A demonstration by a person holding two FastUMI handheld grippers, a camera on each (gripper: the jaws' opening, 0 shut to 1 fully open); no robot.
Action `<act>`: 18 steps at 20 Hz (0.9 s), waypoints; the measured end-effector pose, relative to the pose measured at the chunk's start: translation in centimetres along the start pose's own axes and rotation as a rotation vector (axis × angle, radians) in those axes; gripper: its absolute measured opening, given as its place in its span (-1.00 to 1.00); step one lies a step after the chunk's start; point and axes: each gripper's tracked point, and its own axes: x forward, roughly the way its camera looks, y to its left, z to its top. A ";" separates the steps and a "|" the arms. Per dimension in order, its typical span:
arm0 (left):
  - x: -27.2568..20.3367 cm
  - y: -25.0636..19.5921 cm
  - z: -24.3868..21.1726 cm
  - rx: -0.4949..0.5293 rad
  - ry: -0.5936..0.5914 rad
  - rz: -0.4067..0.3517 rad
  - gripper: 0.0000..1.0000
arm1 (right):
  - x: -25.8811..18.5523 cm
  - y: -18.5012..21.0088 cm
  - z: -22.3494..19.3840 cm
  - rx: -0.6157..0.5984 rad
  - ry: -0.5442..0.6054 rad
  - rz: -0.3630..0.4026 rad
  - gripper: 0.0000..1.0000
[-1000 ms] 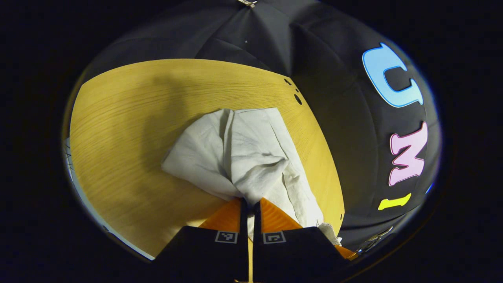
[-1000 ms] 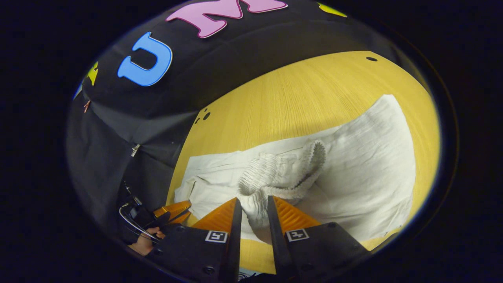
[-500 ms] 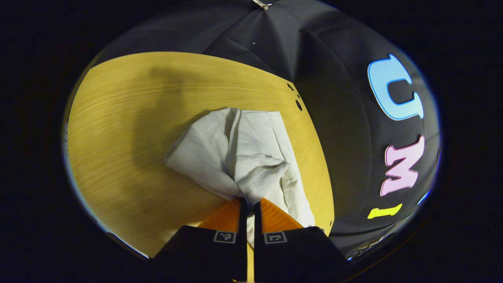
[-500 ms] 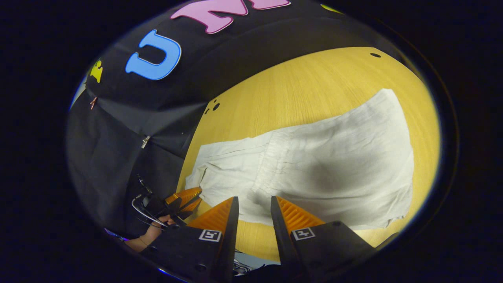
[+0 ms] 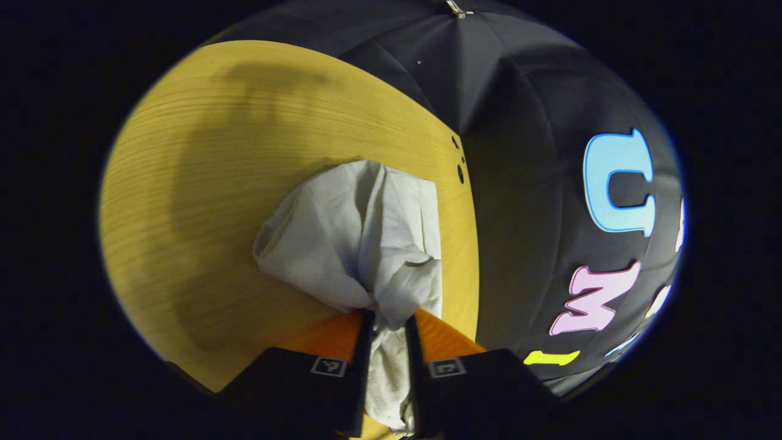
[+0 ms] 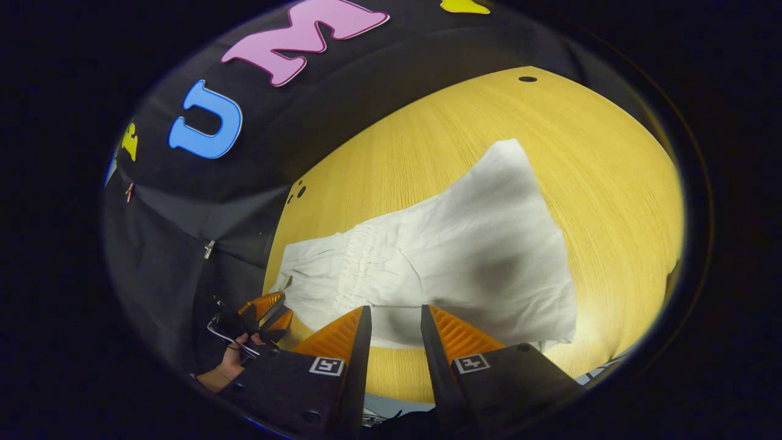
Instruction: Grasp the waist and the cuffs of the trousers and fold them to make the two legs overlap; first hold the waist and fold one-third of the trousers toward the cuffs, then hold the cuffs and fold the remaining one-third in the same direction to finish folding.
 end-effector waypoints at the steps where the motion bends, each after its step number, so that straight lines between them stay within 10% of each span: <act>1: 0.6 0.0 -0.1 0.016 0.010 0.007 -0.37 | -0.3 -0.3 0.1 0.003 -0.001 -0.001 0.00; 4: 0.6 -0.6 0.5 0.069 -0.020 0.028 -0.83 | -1.5 -1.6 0.5 0.007 -0.005 -0.005 0.00; 18: -3.6 -14.6 -7.3 0.441 -0.081 -0.238 -0.89 | -6.8 -9.0 7.1 0.139 -0.145 -0.029 0.00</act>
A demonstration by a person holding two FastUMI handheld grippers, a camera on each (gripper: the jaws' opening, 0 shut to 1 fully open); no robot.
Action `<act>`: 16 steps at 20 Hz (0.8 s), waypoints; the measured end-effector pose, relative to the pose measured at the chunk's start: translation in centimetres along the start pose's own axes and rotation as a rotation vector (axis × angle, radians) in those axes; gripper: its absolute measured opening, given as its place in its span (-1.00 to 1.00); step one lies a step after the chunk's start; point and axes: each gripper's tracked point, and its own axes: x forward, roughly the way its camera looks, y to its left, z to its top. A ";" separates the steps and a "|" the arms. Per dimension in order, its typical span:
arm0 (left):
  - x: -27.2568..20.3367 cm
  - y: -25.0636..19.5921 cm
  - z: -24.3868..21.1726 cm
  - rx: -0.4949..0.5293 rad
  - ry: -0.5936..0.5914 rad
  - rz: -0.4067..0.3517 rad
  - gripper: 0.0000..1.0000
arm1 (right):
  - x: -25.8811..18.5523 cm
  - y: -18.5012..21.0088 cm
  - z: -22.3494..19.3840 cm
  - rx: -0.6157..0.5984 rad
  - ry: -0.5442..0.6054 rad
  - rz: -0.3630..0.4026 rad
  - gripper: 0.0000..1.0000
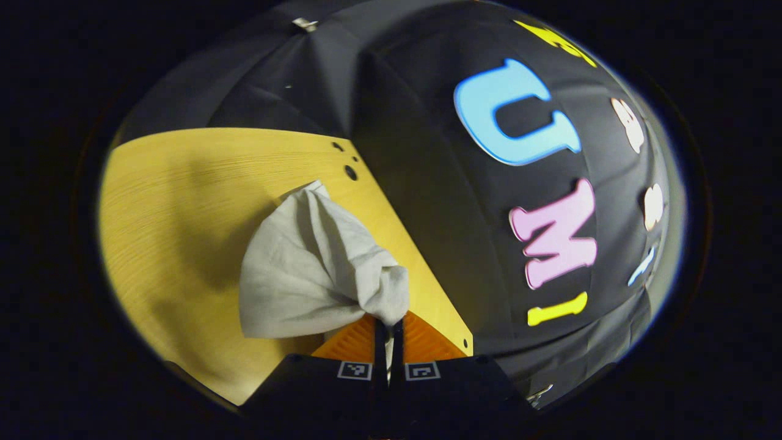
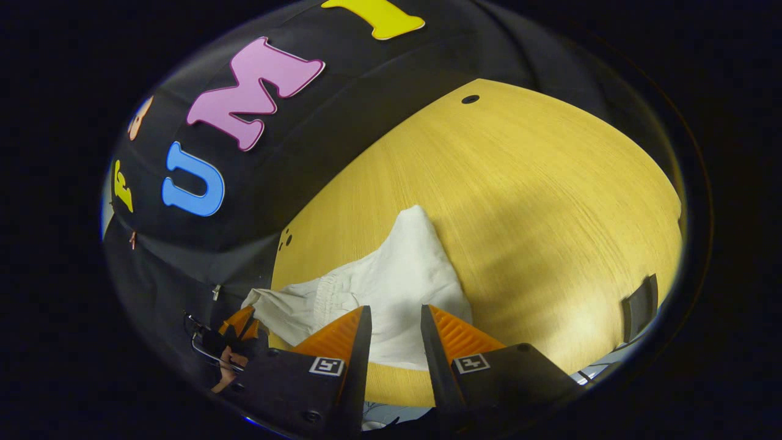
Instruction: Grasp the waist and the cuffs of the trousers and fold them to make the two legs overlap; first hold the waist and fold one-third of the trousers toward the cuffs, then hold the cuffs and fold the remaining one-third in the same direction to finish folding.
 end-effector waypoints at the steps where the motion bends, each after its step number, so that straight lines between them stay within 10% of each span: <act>1: 0.4 -1.4 -0.9 0.032 0.019 -0.018 -0.89 | -0.3 -0.8 0.4 0.002 -0.008 -0.012 0.00; 5: 1.6 -6.1 -5.8 0.119 0.119 -0.104 -0.89 | -1.6 -2.9 1.8 0.041 -0.045 -0.030 0.21; 16: 3.3 -11.0 -18.7 0.408 0.396 -0.143 -0.89 | -4.4 -6.7 2.3 0.109 -0.090 -0.070 0.00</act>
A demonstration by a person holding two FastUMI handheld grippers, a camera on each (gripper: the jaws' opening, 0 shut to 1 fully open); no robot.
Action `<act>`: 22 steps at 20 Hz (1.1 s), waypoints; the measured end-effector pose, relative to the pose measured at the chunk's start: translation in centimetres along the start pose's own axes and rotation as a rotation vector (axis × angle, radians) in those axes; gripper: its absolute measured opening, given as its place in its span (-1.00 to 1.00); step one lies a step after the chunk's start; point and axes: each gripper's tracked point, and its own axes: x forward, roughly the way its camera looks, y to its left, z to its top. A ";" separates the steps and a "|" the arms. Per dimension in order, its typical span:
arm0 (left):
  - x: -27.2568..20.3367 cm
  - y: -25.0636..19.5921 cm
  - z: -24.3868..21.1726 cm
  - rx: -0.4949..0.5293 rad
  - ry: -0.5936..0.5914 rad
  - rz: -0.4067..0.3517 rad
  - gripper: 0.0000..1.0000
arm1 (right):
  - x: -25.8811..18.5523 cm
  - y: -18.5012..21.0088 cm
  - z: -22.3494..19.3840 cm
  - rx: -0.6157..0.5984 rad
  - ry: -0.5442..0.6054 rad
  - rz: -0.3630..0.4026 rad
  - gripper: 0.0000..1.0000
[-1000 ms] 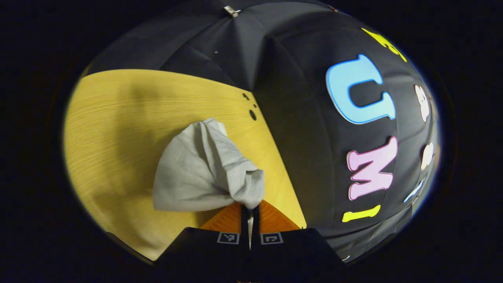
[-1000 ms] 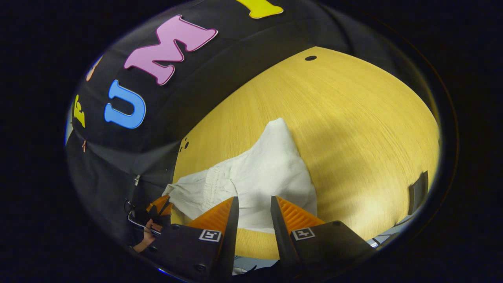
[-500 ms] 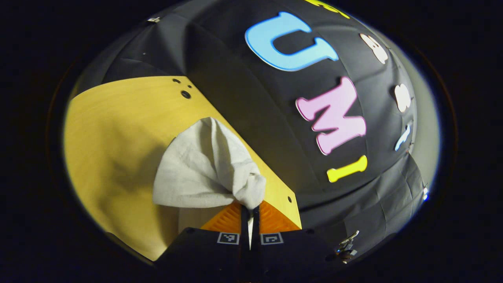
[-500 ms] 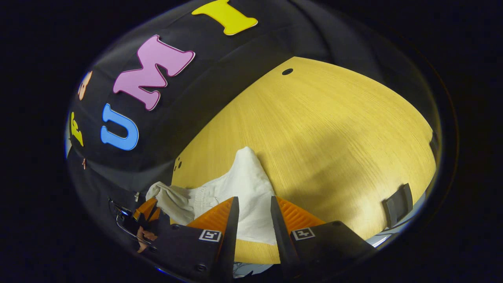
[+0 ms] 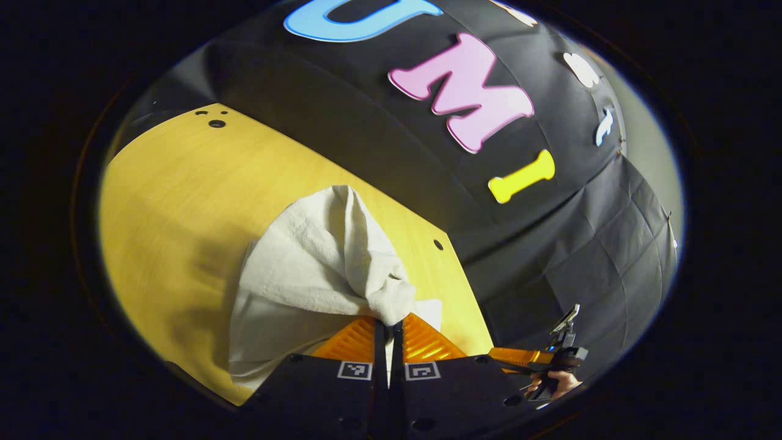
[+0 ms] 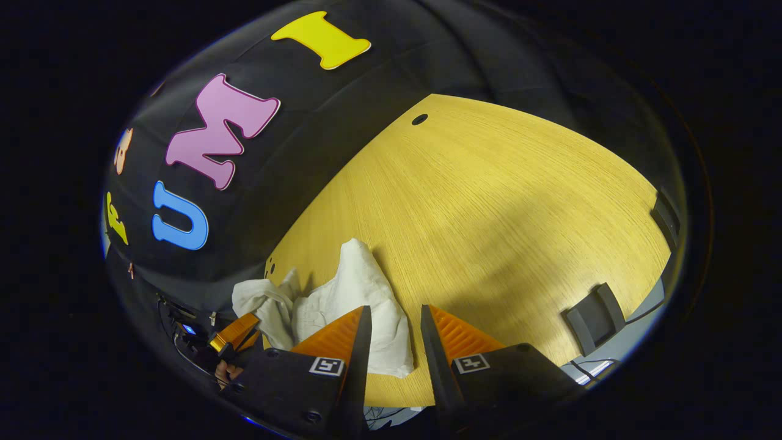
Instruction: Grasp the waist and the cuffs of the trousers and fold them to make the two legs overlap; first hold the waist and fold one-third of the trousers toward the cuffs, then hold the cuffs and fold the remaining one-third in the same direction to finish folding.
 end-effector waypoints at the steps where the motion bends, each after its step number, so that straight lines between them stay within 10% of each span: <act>1: 0.6 -0.3 -0.8 0.017 0.025 0.009 -0.89 | -0.3 -0.1 0.0 0.004 -0.008 -0.002 0.21; 7: 2.7 -1.5 -5.4 0.124 0.165 0.026 -0.84 | -1.4 -1.5 -0.4 0.052 -0.026 -0.021 0.00; 11: 2.4 -2.4 -7.6 0.239 0.230 0.031 -0.53 | -1.7 -1.6 -0.1 0.077 -0.040 -0.027 0.21; 12: 2.2 -2.8 -8.0 0.267 0.238 0.030 -0.06 | -1.6 -1.5 0.0 0.076 -0.040 -0.026 0.21; 14: 1.9 -3.7 -9.1 0.316 0.252 0.027 0.15 | -1.6 -1.4 0.0 0.066 -0.039 -0.019 0.19; 22: -0.7 -8.0 -10.0 0.298 0.247 -0.122 0.50 | -1.0 0.7 -0.5 0.034 -0.019 0.017 0.19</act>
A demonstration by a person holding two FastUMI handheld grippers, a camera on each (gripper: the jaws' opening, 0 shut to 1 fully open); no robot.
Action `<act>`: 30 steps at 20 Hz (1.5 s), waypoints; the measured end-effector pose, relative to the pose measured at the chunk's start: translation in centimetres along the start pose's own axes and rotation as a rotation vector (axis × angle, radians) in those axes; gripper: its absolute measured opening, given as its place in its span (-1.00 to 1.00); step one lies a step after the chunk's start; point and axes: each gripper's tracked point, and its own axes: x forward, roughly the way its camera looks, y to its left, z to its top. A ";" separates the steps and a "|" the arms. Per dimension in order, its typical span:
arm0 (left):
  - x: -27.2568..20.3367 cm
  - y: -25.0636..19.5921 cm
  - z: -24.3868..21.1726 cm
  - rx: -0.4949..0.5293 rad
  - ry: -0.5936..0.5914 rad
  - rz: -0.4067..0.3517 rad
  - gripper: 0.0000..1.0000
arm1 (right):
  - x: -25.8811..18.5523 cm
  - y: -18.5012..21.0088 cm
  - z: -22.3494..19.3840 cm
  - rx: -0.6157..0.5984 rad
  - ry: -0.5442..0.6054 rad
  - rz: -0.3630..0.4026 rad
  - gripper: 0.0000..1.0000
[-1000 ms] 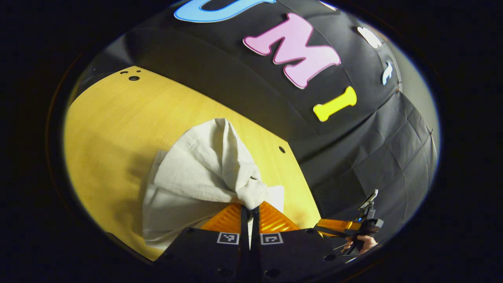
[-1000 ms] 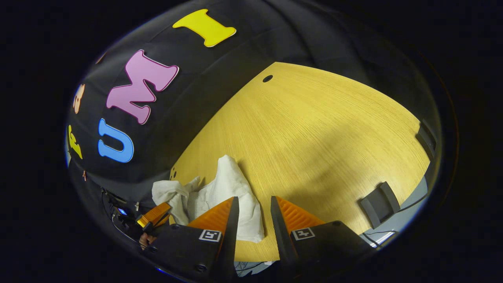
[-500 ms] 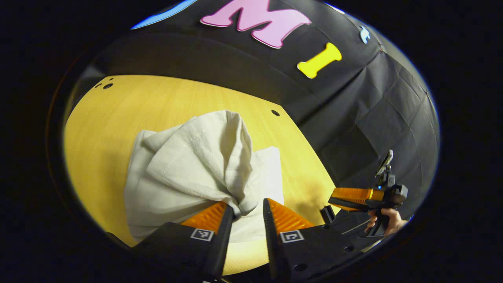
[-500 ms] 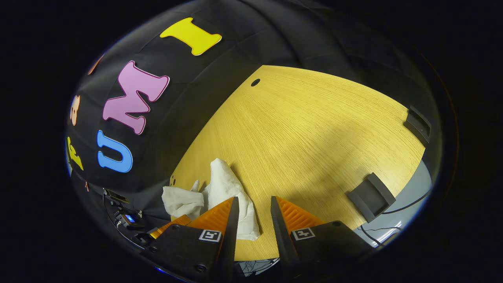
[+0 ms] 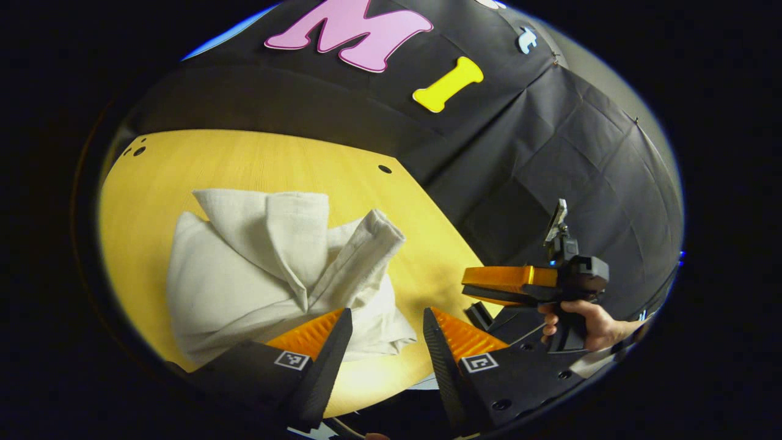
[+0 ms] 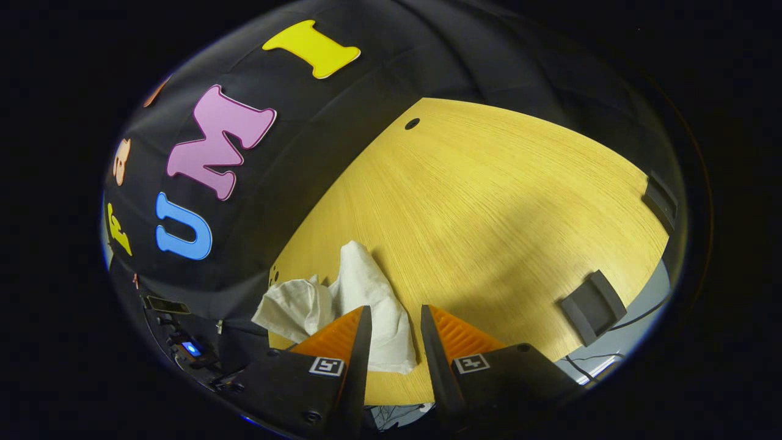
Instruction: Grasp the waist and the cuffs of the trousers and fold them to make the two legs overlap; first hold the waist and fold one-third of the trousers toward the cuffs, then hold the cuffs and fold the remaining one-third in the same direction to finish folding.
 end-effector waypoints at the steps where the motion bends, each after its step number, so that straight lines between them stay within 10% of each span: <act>1: -0.3 0.1 0.2 -0.008 -0.011 -0.002 0.53 | 0.0 0.3 0.0 -0.004 -0.003 0.008 0.00; 10: -5.3 4.2 5.4 -0.134 -0.167 0.054 0.53 | -1.1 5.1 1.1 -0.040 -0.051 0.094 0.00; 17: -6.2 7.9 9.2 -0.190 -0.216 0.070 0.53 | -3.3 9.9 2.7 -0.069 -0.137 0.140 0.73; 30: -8.8 9.3 10.5 -0.212 -0.279 0.042 0.53 | -4.8 15.4 1.8 -0.193 -0.198 0.165 0.79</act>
